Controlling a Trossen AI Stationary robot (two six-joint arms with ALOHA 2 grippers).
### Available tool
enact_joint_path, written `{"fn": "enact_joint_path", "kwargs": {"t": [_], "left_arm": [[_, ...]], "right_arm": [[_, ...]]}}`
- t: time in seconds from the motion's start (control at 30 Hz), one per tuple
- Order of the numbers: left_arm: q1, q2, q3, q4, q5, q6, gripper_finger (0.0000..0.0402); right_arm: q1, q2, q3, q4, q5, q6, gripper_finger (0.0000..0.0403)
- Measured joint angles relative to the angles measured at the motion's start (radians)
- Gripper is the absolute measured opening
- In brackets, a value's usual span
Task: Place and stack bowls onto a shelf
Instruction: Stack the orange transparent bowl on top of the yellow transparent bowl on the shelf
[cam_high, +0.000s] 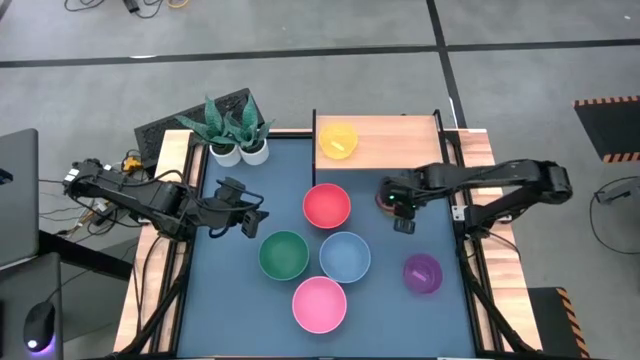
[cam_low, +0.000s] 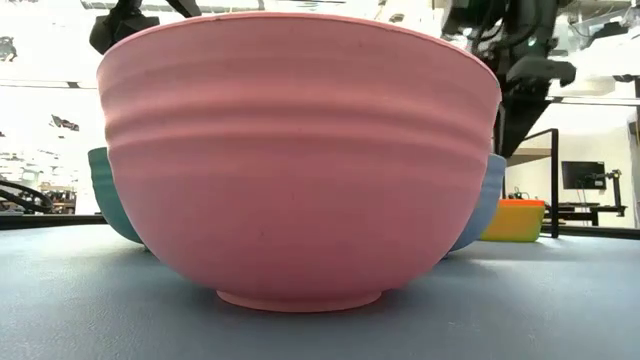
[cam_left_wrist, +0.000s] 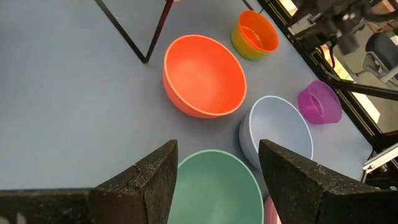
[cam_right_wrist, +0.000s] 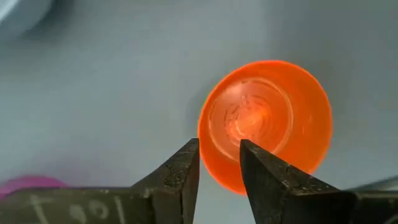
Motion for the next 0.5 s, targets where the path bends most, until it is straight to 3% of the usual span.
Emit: {"fn": "enact_joint_path", "kwargs": {"t": [0.23, 0.5], "left_arm": [[0.000, 0.000, 0.000, 0.000, -0.001, -0.001, 0.0209], [0.000, 0.000, 0.000, -0.003, -0.001, 0.004, 0.0209]], "right_arm": [[-0.021, 0.098, 0.000, 0.033, -0.005, -0.063, 0.0138], [-0.044, 0.115, -0.012, 0.102, -0.027, -0.072, 0.0137]]}}
